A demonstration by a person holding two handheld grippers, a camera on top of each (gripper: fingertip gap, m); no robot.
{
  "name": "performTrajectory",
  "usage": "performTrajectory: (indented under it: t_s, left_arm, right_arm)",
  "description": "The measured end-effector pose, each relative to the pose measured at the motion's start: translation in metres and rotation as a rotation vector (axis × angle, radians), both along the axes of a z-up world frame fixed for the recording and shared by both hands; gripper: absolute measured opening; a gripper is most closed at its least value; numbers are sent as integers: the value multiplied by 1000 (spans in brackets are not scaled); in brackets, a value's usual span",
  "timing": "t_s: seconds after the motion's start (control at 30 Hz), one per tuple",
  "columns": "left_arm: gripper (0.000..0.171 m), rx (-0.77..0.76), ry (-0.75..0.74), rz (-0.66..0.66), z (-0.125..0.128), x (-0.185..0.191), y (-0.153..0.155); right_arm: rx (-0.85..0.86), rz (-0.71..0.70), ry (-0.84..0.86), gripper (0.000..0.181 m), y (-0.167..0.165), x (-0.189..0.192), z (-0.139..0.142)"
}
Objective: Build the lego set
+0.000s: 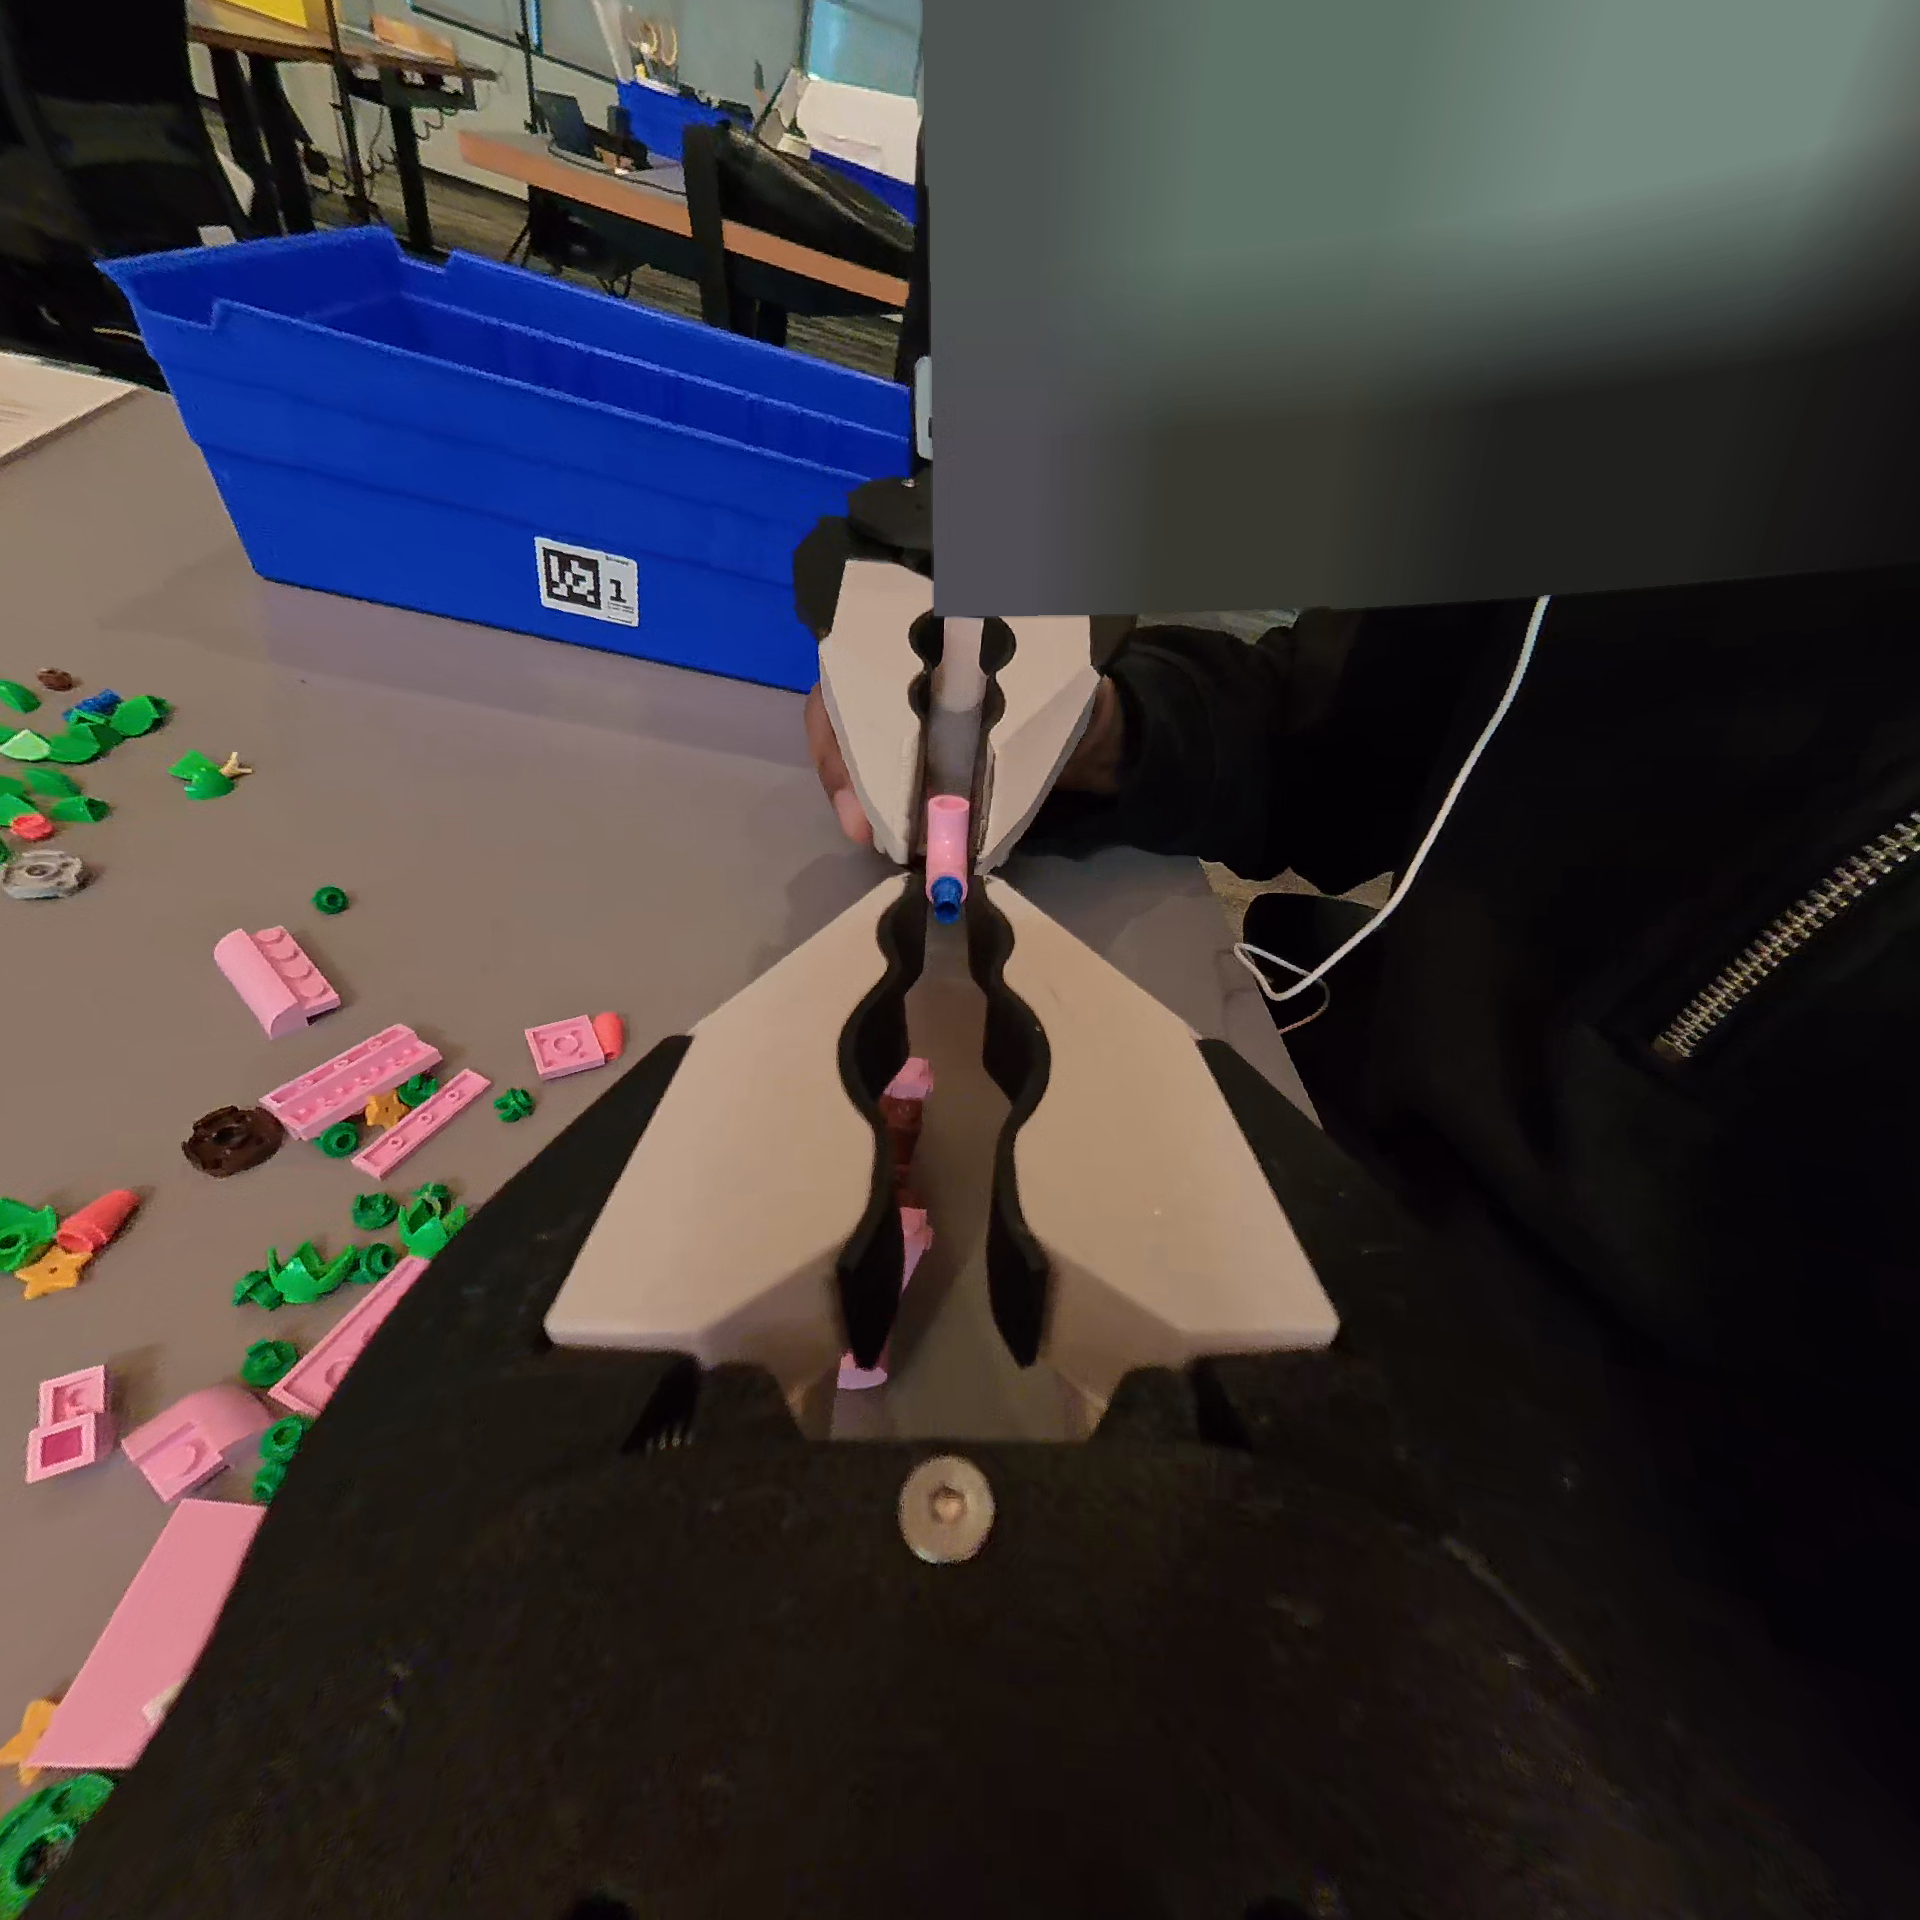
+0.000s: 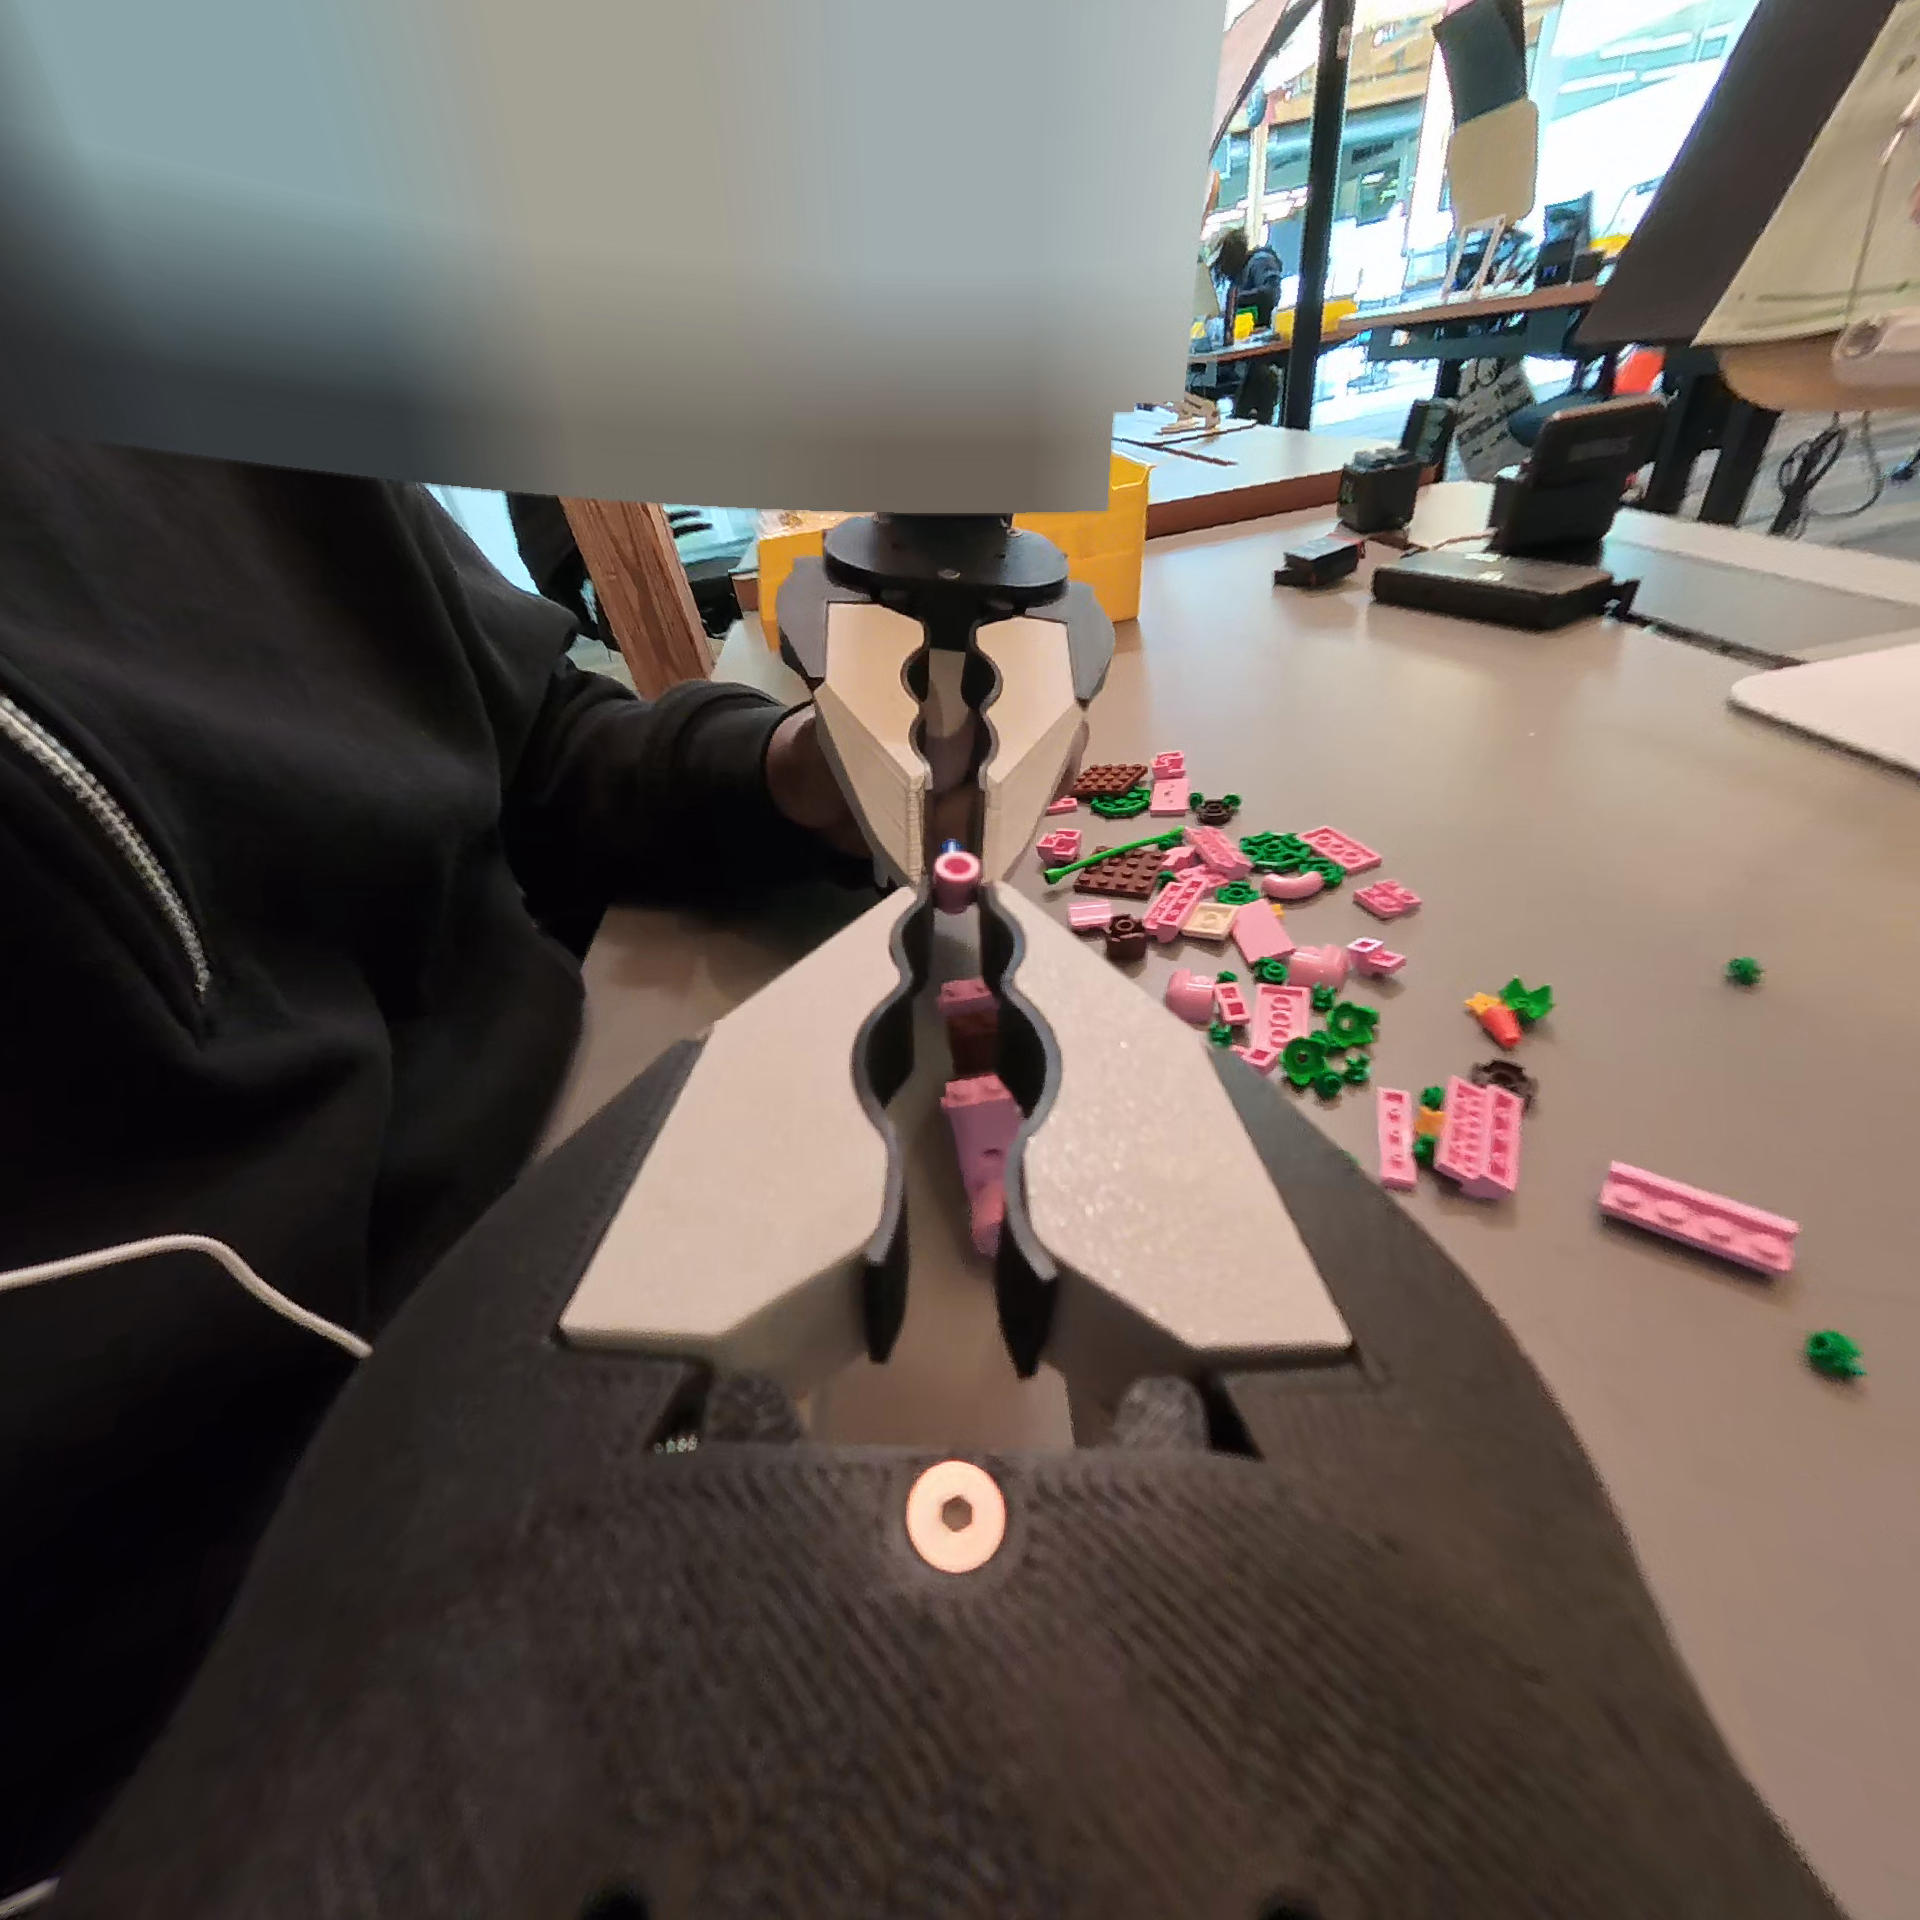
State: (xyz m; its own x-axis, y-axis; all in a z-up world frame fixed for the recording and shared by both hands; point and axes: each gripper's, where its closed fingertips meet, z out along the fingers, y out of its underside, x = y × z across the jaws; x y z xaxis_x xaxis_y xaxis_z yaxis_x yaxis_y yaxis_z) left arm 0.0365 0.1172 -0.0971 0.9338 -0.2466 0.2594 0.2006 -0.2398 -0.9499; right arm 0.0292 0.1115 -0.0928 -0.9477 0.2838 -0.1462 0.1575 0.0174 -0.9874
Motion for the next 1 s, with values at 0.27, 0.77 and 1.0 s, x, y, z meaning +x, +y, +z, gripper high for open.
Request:
performTrajectory:
  t_s: [0.27,0.77,1.0]
  left_arm:
    - [5,-18,-24,-37,-3,6,0]
    - [5,-14,-39,-52,-3,8,1]
    - [5,-21,6,-24,-5,6,3]
  right_arm:
    - [32,24,51,6,-2,6,-2]
    - [39,38,33,6,-2,8,-4]
    - [94,33,39,6,0,8,-8]
